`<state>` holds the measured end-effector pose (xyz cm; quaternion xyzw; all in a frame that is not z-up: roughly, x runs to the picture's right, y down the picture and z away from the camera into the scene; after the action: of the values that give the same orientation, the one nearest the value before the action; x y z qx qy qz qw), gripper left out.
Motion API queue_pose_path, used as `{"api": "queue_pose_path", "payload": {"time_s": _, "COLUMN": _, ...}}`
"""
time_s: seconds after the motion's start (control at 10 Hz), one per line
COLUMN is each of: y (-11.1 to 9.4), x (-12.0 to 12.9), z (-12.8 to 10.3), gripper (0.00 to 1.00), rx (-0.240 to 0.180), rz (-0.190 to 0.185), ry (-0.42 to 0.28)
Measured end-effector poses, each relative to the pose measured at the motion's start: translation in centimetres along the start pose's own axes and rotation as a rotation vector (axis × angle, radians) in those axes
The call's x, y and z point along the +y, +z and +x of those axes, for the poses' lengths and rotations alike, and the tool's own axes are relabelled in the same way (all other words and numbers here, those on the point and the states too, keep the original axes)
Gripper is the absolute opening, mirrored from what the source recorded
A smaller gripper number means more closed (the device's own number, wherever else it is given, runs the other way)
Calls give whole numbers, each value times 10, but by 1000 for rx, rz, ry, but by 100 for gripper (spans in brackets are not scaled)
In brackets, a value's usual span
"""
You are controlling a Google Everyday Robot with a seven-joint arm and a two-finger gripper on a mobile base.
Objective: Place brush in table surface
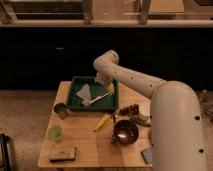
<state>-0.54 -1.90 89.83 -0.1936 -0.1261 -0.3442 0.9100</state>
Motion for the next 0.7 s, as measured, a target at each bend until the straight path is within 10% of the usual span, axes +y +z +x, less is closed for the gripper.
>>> {"api": "queue_pose_path", "payload": {"time_s": 0.7, "y": 12, "x": 6, "z": -19, "gripper": 80, "rx": -177, "rz": 30, "ry": 116}}
